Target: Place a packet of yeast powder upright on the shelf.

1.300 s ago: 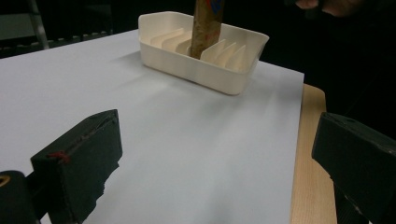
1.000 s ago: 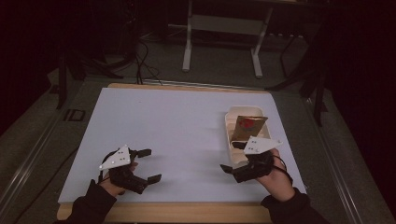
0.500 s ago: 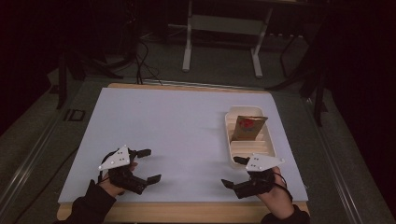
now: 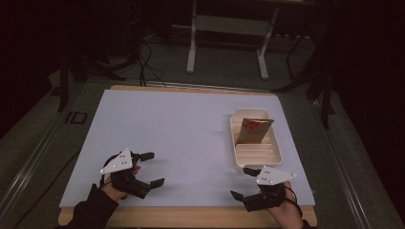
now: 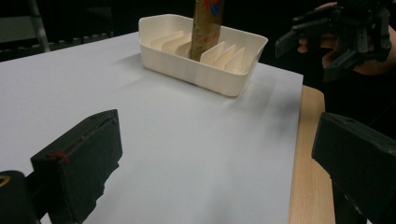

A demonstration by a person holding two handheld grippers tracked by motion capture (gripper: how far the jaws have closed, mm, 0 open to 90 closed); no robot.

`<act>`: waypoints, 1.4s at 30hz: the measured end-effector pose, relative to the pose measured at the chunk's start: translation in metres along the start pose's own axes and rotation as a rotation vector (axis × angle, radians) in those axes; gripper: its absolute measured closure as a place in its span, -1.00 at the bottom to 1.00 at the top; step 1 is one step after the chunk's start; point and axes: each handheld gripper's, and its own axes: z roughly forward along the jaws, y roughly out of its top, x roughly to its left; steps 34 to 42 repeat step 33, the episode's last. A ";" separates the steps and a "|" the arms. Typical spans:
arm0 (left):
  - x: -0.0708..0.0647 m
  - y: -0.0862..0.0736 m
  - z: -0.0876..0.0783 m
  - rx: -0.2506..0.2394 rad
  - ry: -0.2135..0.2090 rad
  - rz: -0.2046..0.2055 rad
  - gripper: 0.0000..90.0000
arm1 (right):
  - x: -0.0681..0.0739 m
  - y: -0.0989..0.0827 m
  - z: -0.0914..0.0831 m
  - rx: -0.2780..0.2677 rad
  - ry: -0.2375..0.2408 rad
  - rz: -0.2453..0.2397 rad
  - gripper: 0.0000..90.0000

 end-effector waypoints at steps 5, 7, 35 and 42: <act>0.000 -0.001 0.000 0.004 0.000 0.002 -0.95 | 0.003 -0.005 -0.003 0.007 -0.015 -0.020 -0.70; 0.000 -0.001 0.000 0.004 0.000 0.002 -0.95 | 0.004 -0.006 -0.005 0.006 -0.020 -0.029 -0.70; -0.003 -0.003 0.001 0.011 -0.006 0.011 -0.95 | -0.002 -0.022 -0.006 0.010 -0.012 0.006 -0.70; -0.003 -0.003 0.001 0.011 -0.006 0.011 -0.95 | -0.002 -0.022 -0.006 0.010 -0.012 0.006 -0.70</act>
